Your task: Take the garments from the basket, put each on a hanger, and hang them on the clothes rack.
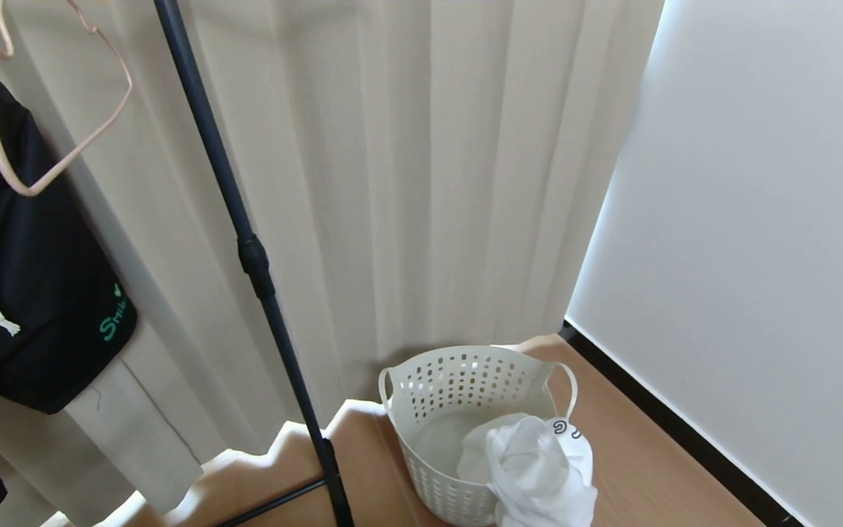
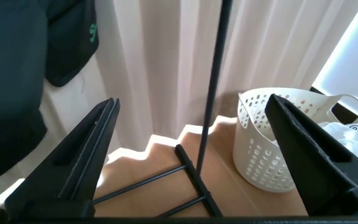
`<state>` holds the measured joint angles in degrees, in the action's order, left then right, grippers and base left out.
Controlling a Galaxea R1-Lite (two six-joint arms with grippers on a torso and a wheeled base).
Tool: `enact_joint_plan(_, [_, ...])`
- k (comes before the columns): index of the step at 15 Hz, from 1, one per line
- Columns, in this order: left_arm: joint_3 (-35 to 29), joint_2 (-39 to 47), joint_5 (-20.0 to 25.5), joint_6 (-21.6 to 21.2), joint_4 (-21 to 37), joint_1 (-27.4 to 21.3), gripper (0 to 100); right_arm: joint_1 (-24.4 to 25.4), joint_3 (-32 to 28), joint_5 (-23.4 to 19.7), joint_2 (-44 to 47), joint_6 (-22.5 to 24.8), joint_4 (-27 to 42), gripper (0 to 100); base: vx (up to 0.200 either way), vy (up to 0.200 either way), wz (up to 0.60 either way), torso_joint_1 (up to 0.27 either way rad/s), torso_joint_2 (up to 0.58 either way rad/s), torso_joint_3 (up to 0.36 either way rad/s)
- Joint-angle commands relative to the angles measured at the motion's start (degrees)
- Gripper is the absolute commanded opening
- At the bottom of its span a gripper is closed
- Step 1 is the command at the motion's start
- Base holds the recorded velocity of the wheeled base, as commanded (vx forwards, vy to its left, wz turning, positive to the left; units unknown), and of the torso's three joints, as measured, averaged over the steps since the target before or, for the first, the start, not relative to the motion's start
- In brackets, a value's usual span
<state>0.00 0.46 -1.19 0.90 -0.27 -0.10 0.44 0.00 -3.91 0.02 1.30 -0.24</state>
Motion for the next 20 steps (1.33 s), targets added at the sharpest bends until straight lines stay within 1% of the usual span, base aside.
enact_joint_plan(1, [0.0, 0.1, -0.1, 0.1, 0.0, 0.0, 100, 0.0, 0.0, 0.0, 0.0, 0.0, 0.0, 100, 0.000, 0.000, 0.00, 0.000, 0.00, 0.000])
enact_joint_plan(10, [0.0, 0.4, 0.0, 0.1, 0.2, 0.0, 100, 0.0, 0.0, 0.0, 0.0, -0.1, 0.0, 100, 0.000, 0.000, 0.00, 0.001, 0.00, -0.008])
enact_joint_plan(20, [0.0, 0.2, -0.1, 0.2, 0.2, 0.3, 100, 0.0, 0.0, 0.0, 0.0, -0.1, 0.0, 100, 0.000, 0.000, 0.00, 0.002, 0.00, -0.183])
